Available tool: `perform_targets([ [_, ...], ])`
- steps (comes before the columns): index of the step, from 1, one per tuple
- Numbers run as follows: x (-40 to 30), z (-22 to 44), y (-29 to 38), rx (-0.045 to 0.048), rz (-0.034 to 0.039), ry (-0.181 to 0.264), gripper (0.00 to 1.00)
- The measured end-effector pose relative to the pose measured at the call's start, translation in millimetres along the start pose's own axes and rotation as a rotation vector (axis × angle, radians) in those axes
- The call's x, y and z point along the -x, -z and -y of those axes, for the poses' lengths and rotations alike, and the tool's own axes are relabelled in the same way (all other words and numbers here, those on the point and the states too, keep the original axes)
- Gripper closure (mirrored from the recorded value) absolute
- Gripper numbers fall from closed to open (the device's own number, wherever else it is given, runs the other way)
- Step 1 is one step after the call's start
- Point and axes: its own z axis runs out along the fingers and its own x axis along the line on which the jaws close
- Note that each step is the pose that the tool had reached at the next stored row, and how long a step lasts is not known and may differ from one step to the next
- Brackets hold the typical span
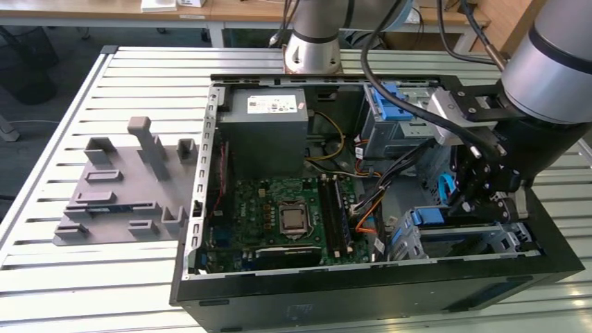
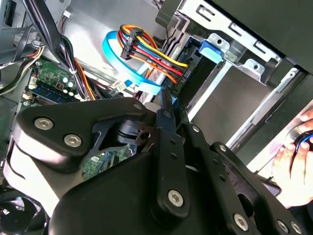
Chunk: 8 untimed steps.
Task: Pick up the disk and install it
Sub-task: 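Insert the second disk wire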
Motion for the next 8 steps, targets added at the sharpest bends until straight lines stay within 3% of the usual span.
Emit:
perform_targets([
  [8, -0.4, 0.0, -0.7, 0.0000, -0.0003, 0.000, 0.83],
])
